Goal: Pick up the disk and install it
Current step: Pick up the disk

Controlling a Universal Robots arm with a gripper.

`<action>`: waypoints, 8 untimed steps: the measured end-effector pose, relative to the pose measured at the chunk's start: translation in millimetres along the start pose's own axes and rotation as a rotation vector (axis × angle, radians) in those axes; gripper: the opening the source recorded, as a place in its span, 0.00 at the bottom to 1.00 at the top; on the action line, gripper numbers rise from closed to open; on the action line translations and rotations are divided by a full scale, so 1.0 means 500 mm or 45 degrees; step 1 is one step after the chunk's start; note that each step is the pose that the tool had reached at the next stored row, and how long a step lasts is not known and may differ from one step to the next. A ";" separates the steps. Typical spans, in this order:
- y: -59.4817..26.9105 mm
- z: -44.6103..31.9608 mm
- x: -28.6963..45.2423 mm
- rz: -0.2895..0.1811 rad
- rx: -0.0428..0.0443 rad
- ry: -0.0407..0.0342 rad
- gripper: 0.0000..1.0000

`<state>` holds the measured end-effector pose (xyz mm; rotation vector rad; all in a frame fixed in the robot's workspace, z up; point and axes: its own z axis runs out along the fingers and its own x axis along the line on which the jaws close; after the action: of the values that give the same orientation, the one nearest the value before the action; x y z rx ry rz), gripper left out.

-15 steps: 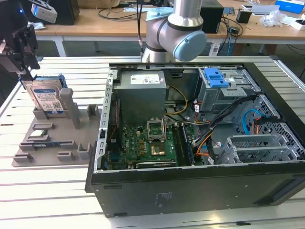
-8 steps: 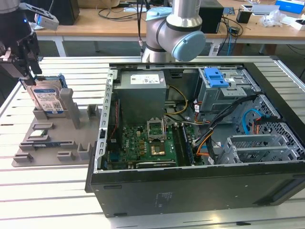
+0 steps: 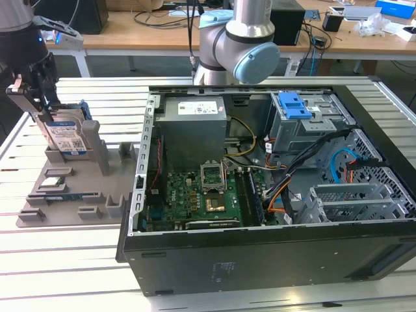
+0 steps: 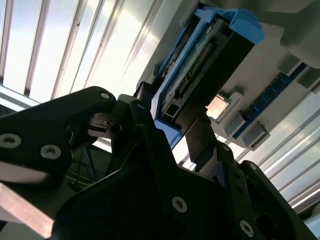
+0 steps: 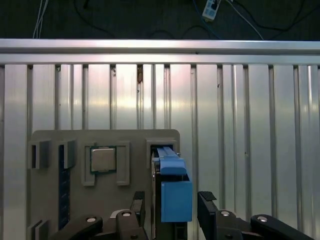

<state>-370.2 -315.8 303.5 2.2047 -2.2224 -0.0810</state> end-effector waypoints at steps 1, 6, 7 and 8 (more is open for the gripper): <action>0.000 0.006 0.000 -0.003 0.000 0.0001 0.54; 0.002 0.018 0.000 -0.015 -0.001 0.0005 0.54; 0.003 0.018 0.000 -0.022 0.000 0.0007 0.54; 0.004 0.019 0.000 -0.032 -0.001 0.0010 0.54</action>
<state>-372.8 -315.6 294.1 2.2321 -2.1944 -0.0810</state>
